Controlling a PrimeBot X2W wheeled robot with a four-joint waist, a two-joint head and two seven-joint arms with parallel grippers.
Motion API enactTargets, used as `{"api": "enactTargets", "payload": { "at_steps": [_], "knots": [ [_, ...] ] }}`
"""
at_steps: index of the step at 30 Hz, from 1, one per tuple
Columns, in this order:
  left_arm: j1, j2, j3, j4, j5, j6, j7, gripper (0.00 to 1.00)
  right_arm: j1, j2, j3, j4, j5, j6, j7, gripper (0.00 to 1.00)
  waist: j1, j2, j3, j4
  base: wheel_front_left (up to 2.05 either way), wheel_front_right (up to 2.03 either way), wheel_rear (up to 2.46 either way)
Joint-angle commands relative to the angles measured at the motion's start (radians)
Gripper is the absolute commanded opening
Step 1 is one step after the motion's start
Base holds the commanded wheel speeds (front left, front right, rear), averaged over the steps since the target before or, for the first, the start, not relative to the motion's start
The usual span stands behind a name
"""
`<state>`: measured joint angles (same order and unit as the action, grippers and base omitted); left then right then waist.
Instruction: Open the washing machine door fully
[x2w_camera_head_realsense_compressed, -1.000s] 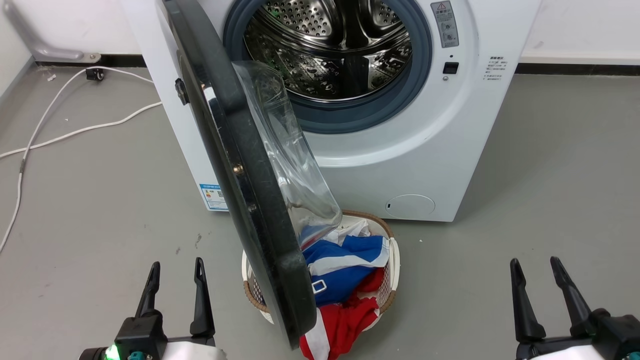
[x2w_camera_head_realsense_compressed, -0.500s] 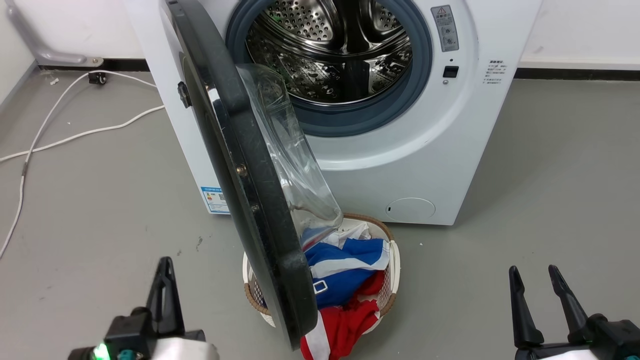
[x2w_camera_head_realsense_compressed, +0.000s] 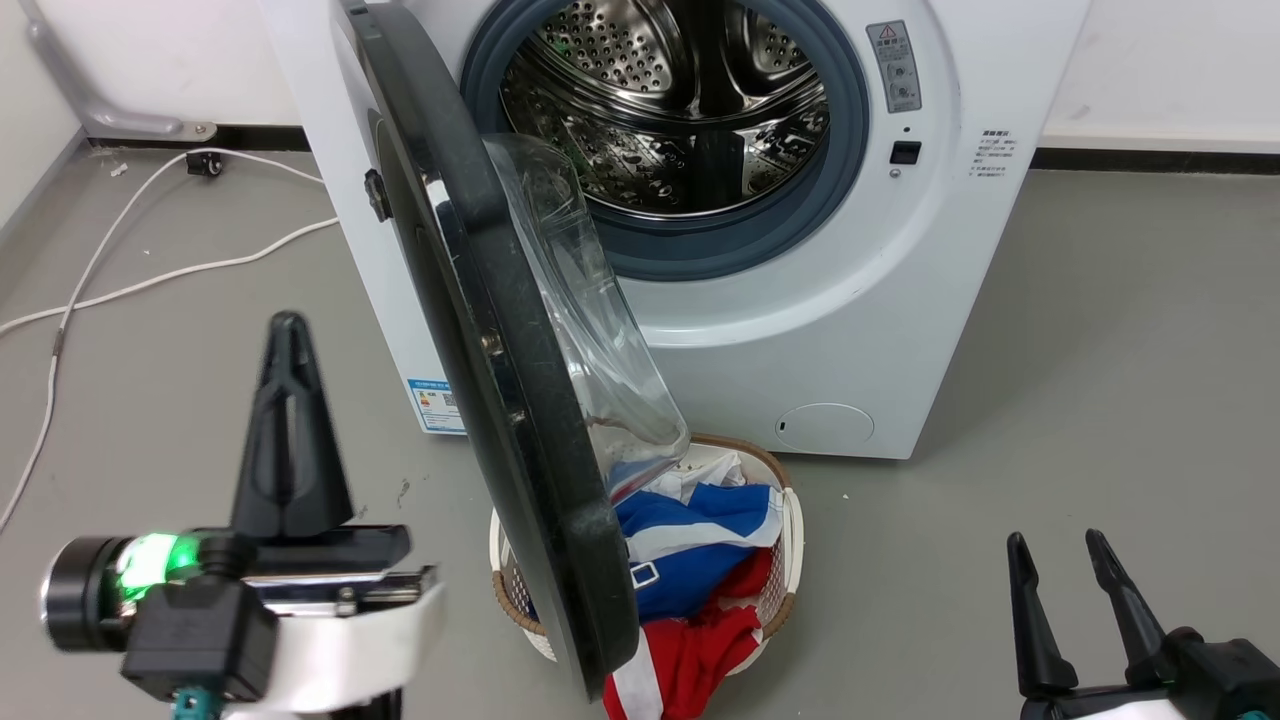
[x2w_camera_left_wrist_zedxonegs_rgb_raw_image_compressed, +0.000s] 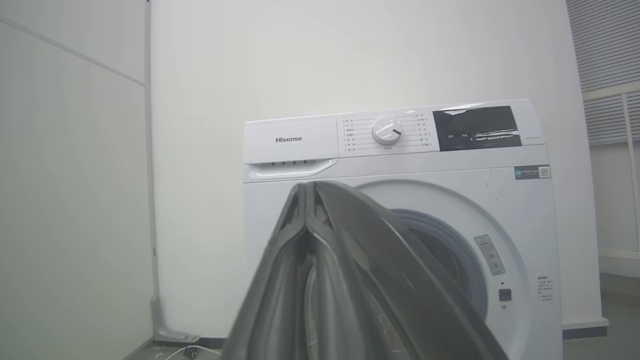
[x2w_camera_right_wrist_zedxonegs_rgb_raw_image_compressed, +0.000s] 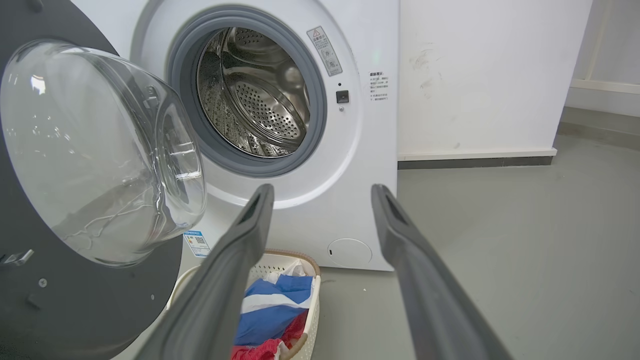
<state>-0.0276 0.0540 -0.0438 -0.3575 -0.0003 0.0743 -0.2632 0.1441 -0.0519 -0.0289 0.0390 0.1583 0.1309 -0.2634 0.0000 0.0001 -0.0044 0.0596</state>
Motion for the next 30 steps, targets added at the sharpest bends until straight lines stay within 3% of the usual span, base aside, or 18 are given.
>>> {"api": "enactTargets", "payload": {
  "at_steps": [1,7,13,20,30],
  "knots": [
    [-0.014,0.004,-0.013,-0.015,0.007,-0.008,-0.002,0.0,0.004,0.003,0.003,-0.002,0.001,0.0,-0.002,1.0,0.0,-0.0001,0.0,-0.002,0.0,0.0,0.0],
    [-0.042,0.006,-0.148,-0.071,0.041,-0.068,-0.002,0.0,-0.002,0.003,0.014,0.001,-0.005,0.0,-0.002,1.0,0.0,-0.0001,-0.002,-0.006,0.0,0.0,0.0],
    [-0.04,0.004,-0.292,-0.042,0.044,-0.125,-0.002,0.0,-0.002,0.003,0.019,-0.002,-0.007,0.0,-0.002,1.0,0.0,-0.0001,-0.002,-0.004,0.0,0.0,0.0],
    [0.003,0.008,-0.405,0.052,0.035,-0.157,0.003,0.0,-0.007,0.003,0.024,0.0,-0.008,0.0,-0.002,1.0,0.0,-0.0001,0.002,-0.004,0.0,0.0,0.0],
    [0.059,0.027,-0.458,0.217,0.015,-0.168,0.02,0.0,-0.016,0.003,0.026,0.008,-0.013,0.0,-0.002,1.0,0.0,-0.0001,0.012,-0.002,0.0,0.0,0.0]
  ]
}}
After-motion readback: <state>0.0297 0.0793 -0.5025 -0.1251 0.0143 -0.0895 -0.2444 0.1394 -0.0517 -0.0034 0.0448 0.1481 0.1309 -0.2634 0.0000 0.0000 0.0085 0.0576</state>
